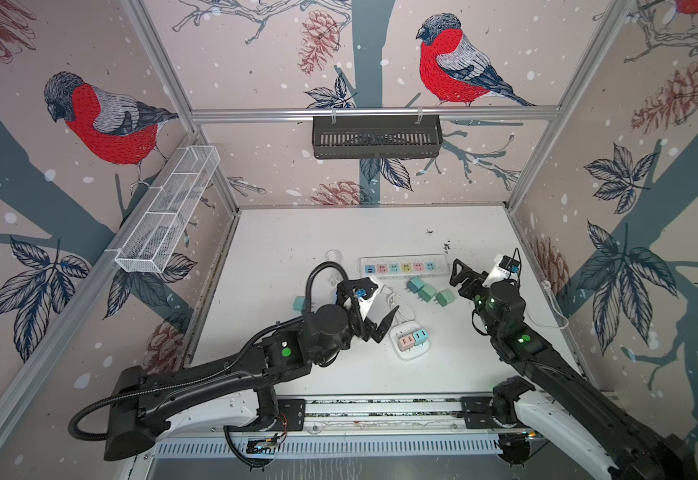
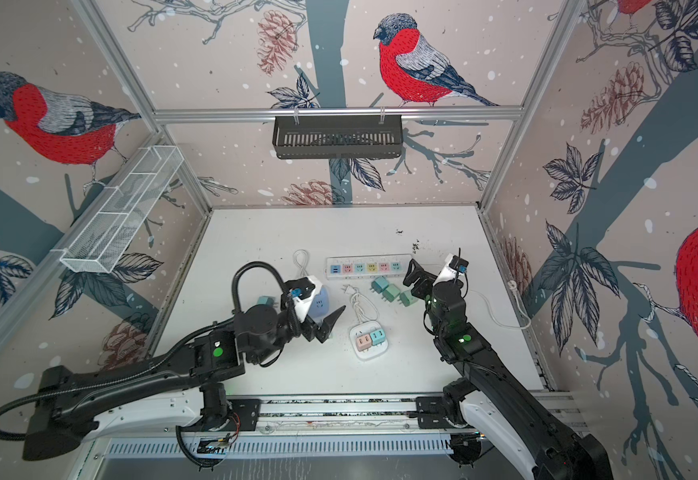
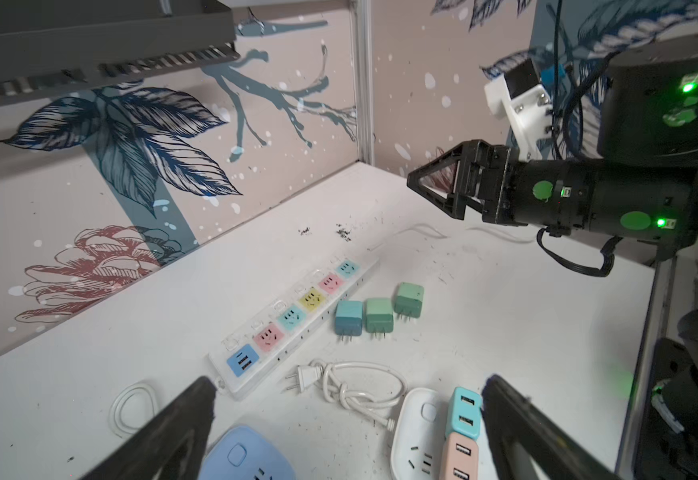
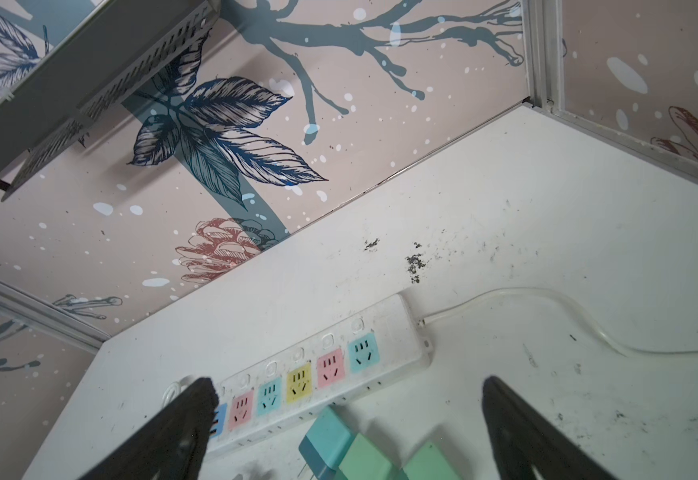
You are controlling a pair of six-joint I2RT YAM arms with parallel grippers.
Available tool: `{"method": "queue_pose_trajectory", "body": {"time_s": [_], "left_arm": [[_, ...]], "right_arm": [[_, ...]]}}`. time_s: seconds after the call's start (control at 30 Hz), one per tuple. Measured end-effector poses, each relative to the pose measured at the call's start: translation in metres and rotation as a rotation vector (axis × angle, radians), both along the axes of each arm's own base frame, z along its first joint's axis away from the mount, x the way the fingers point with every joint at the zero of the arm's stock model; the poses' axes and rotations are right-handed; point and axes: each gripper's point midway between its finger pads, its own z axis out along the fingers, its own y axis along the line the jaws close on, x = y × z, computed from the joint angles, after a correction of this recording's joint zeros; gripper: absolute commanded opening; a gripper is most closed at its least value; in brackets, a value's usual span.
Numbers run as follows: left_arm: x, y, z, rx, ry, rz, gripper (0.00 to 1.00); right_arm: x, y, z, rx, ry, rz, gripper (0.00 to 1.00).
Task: Insert the plug
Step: 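Release the pink adapter and raise the left gripper while the right gripper moves back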
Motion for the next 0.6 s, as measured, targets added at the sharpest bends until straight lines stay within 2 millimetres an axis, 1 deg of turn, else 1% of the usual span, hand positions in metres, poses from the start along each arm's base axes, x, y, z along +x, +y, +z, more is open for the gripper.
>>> {"method": "queue_pose_trajectory", "body": {"time_s": [0.03,0.1,0.17,0.27,0.37,0.43,0.47,0.5,0.53,0.6], "left_arm": [[-0.001,0.006,0.004,-0.035,-0.007,0.012,0.99],[0.001,0.021,0.022,-0.129,-0.028,0.055,0.99],[0.005,0.033,0.04,-0.219,-0.033,0.113,0.99],[0.014,0.047,0.047,-0.284,-0.013,0.207,0.99],[0.024,0.056,0.048,-0.291,0.018,0.277,0.99],[0.035,0.066,0.058,-0.313,0.037,0.332,0.99],[0.043,0.074,0.062,-0.322,0.048,0.369,0.99],[0.051,0.084,0.063,-0.33,0.061,0.412,0.99],[0.058,0.092,0.061,-0.329,0.071,0.449,0.99],[0.072,0.111,0.048,-0.318,0.108,0.534,0.99]], "right_arm": [[0.001,0.001,0.003,0.004,-0.002,0.008,1.0],[0.003,0.002,0.005,0.025,0.001,0.022,1.0],[0.003,0.002,0.001,0.037,0.018,0.027,1.0],[0.002,-0.001,-0.006,0.049,0.051,0.018,1.0],[0.001,0.008,-0.005,0.051,0.057,0.071,0.83],[-0.001,0.023,-0.002,0.04,0.054,0.136,0.72],[-0.003,0.033,-0.002,0.028,0.056,0.168,0.63],[-0.005,0.044,-0.002,0.01,0.06,0.205,0.56],[-0.007,0.056,-0.002,0.002,0.067,0.238,0.52],[-0.011,0.081,-0.002,-0.038,0.072,0.3,0.49]]}}
